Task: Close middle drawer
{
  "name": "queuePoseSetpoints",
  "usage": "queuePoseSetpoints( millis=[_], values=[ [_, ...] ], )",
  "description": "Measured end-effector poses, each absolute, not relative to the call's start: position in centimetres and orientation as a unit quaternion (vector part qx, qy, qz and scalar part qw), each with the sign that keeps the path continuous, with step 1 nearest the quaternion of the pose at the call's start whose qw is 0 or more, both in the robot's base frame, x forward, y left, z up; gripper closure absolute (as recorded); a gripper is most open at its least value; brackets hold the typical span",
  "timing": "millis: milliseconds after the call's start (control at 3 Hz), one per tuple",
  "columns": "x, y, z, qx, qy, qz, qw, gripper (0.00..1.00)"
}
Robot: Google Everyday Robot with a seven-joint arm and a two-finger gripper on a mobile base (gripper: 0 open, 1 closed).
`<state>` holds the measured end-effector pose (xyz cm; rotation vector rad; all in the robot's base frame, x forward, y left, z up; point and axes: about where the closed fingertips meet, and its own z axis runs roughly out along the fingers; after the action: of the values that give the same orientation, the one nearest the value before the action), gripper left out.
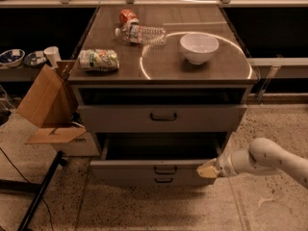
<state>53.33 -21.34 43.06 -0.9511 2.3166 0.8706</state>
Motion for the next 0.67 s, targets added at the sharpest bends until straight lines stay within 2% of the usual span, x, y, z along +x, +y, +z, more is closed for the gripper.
queuePoseSetpoints(
  millis=[333,667],
  values=[
    [54.5,-21.3,43.2,-0.346,0.847,0.32,0.246,1.0],
    [58.3,-20.7,43.8,-0.343,0.845,0.32,0.257,1.0]
  ],
)
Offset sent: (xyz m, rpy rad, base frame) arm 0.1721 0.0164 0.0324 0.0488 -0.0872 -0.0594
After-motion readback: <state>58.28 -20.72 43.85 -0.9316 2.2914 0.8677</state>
